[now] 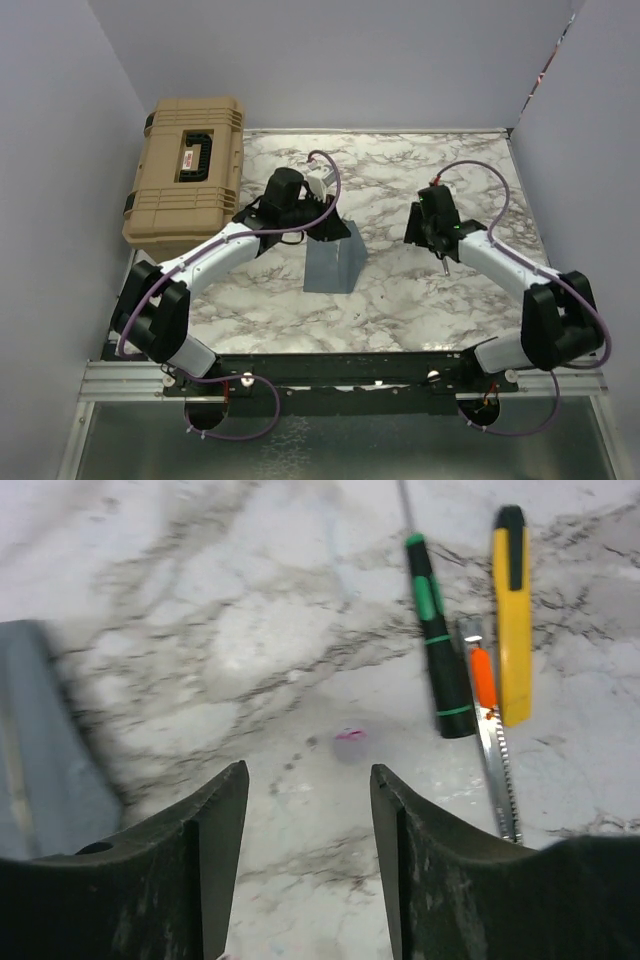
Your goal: Place the letter into the envelope and seal it
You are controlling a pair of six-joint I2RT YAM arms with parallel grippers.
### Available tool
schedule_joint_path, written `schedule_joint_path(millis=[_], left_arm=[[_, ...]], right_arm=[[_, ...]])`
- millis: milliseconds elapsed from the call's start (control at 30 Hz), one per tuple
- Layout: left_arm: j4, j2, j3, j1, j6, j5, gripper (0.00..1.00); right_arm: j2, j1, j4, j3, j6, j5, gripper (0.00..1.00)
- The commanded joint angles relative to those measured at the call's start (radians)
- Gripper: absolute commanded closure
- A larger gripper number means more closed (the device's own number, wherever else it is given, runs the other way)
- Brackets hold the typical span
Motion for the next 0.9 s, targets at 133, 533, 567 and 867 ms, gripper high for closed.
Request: schedule_joint_path(millis=[133, 533, 567, 867], left_arm=[[0.008, 0.029, 0.148, 0.025, -0.185, -0.083, 1.00], [0.044, -0.001, 0.161, 0.076, -0.679, -0.327, 1.00], [0.079, -0.007, 0.153, 0.075, -0.699, -0.326, 1.00], [0.202, -0.053, 0.105, 0.075, -0.773, -0.277, 1.00]], right_arm=[[-0.239, 0.010, 0.394, -0.080, 0.006, -0.590, 0.40], [-0.303, 0.290, 0.706, -0.117, -0.112, -0.420, 0.37], [-0.307, 0.293, 0.725, -0.123, -0.120, -0.423, 0.37], [-0.220, 0.294, 0.744, -0.032, -0.104, -0.459, 0.40]])
